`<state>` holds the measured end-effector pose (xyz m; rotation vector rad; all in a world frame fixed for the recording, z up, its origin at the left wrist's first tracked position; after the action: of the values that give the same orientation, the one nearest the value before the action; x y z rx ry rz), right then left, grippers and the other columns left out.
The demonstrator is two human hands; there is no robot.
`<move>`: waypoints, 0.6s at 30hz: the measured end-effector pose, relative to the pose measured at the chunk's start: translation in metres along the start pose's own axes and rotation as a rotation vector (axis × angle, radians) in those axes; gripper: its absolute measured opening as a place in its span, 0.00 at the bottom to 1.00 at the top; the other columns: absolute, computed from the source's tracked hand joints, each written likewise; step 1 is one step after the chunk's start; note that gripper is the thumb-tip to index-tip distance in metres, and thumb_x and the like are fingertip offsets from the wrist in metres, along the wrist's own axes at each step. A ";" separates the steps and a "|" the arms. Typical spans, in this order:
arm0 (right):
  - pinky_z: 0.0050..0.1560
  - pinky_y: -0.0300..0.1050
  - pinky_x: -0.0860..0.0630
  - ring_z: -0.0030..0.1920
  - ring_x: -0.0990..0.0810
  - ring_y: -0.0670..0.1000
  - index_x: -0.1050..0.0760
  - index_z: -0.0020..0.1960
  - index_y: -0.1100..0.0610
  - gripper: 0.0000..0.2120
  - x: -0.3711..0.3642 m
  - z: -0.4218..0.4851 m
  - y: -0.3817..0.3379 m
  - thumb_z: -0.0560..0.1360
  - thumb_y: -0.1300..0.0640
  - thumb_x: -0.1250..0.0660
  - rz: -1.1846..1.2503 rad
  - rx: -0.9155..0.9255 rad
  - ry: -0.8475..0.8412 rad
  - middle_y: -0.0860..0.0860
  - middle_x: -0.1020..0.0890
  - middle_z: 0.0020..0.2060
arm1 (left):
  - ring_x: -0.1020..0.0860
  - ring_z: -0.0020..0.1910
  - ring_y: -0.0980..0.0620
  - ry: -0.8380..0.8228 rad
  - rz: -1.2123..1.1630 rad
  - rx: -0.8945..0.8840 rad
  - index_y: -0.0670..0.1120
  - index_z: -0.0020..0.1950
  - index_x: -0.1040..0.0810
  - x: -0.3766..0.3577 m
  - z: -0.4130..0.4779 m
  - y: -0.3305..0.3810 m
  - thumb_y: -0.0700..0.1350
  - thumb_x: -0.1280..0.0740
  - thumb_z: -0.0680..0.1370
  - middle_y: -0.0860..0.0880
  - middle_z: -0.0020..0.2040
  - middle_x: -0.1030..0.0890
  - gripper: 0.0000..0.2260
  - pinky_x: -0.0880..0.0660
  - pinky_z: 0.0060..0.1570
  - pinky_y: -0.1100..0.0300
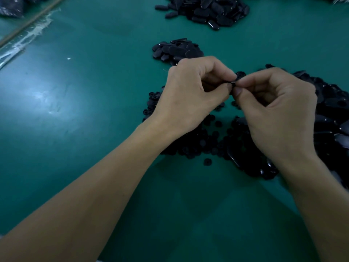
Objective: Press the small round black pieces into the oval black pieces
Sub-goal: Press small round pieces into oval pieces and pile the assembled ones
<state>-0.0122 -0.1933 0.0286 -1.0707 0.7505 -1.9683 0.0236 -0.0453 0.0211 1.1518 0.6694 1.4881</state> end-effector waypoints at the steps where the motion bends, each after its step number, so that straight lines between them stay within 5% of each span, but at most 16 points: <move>1: 0.45 0.38 0.20 0.41 0.16 0.43 0.22 0.45 0.44 0.08 0.000 0.000 0.000 0.76 0.57 0.28 0.010 -0.006 0.000 0.39 0.17 0.39 | 0.15 0.40 0.60 0.000 0.002 0.000 0.52 0.44 0.18 0.000 0.000 0.000 0.35 0.27 0.74 0.55 0.40 0.14 0.11 0.22 0.44 0.65; 9: 0.47 0.46 0.17 0.41 0.15 0.44 0.21 0.44 0.43 0.09 -0.001 -0.001 0.005 0.75 0.57 0.28 0.035 -0.067 -0.029 0.42 0.16 0.39 | 0.15 0.40 0.59 -0.015 0.018 0.008 0.47 0.46 0.16 0.000 -0.001 -0.001 0.34 0.26 0.74 0.53 0.40 0.14 0.09 0.21 0.44 0.65; 18: 0.48 0.33 0.21 0.44 0.17 0.37 0.20 0.53 0.47 0.10 -0.002 -0.003 -0.007 0.77 0.62 0.30 -0.062 0.048 -0.020 0.34 0.20 0.42 | 0.16 0.41 0.60 -0.055 0.018 0.011 0.47 0.46 0.18 -0.002 0.000 0.000 0.34 0.26 0.74 0.54 0.41 0.14 0.09 0.21 0.44 0.65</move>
<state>-0.0169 -0.1868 0.0317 -1.0948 0.6635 -2.0144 0.0236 -0.0468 0.0205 1.2060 0.6314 1.4643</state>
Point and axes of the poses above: each hand's wrist, its own z-axis towards the middle knuckle, its own x-axis out of the back of the hand, y = z × x, the point moved 8 cm from there along z, towards the middle knuckle
